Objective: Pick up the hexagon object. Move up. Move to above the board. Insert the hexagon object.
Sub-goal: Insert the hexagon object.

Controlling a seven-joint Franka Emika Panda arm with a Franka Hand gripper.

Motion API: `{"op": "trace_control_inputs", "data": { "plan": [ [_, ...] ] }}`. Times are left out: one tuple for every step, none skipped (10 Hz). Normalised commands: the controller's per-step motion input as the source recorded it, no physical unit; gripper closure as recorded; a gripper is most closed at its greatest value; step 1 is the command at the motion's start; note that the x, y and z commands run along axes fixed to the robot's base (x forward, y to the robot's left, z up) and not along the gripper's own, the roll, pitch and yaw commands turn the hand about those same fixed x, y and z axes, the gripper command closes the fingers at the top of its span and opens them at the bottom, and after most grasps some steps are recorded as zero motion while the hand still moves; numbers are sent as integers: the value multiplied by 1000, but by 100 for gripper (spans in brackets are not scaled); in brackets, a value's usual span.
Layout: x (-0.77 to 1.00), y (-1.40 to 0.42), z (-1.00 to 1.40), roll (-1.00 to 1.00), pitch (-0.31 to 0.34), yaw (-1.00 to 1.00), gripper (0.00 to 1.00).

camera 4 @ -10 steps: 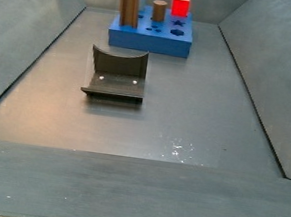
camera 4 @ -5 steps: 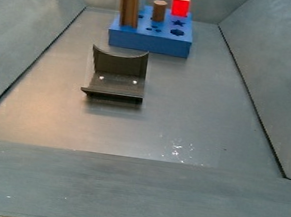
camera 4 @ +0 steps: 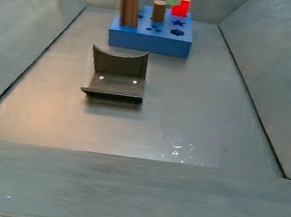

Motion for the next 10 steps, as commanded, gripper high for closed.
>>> {"op": "trace_control_inputs", "data": {
  "plan": [
    [-246, 0, -751, -49, -247, 0, 100],
    [-237, 0, -677, -71, -274, 6, 100],
    [-149, 0, -666, -19, -224, 14, 100],
    [6, 0, -494, 39, -40, 94, 100],
    [34, 0, -411, 173, -4, 174, 100],
    [0, 0, -374, 237, -49, 309, 100],
    [0, 0, -331, 171, -70, 257, 100],
    [-9, 0, -240, 131, -44, 154, 100],
    [-131, 9, -171, 139, -66, 120, 100],
    [-234, 31, -191, 161, -91, 114, 100]
  ]
}}
